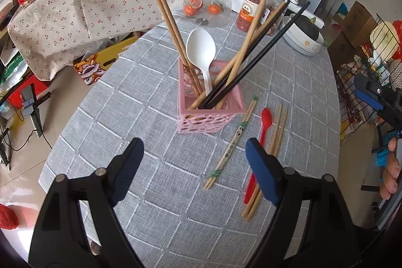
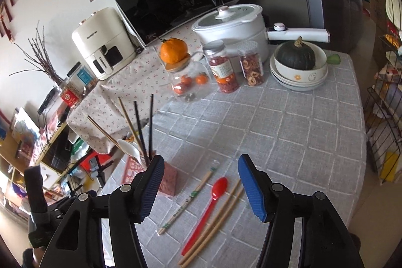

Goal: Organize utensils
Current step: 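Move both grippers back over the remaining wooden chopsticks, then grasp a loose wooden chopstick with the right gripper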

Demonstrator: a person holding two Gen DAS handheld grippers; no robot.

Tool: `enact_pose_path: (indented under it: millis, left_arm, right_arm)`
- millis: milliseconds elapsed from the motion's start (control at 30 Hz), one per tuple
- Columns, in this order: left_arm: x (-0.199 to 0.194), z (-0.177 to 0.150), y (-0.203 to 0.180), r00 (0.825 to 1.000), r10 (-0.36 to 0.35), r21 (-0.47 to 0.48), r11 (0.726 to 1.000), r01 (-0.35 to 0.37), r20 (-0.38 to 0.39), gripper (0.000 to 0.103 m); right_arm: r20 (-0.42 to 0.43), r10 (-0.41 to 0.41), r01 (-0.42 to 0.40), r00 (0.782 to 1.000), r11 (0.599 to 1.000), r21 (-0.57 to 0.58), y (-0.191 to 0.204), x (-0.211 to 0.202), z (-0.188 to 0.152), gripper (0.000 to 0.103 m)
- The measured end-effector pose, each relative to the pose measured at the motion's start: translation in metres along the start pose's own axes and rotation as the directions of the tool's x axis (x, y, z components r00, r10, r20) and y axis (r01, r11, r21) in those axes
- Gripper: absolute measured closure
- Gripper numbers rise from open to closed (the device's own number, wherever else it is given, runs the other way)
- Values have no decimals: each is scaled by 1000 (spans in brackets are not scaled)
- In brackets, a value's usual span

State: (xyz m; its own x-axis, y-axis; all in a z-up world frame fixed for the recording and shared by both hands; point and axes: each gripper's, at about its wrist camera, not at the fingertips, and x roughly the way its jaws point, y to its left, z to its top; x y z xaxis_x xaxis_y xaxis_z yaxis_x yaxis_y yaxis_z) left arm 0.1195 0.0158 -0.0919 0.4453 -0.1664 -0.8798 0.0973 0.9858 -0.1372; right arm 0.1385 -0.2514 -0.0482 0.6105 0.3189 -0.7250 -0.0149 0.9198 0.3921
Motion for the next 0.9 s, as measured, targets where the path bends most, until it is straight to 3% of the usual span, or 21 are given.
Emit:
enact_pose_path:
  millis: [233, 467, 900]
  left_arm:
    - [22, -9, -16, 998, 18, 23, 1000, -17, -65, 19]
    - [37, -11, -27, 992, 7, 76, 997, 3, -125, 19]
    - [38, -12, -28, 988, -65, 75, 994, 77, -143, 19]
  right_arm:
    - [-166, -113, 117, 980, 993, 15, -27, 37, -19, 35]
    - [-386, -236, 224, 892, 972, -75, -28, 98, -47, 35]
    - [-455, -234, 240, 859, 970, -46, -30, 149, -59, 36]
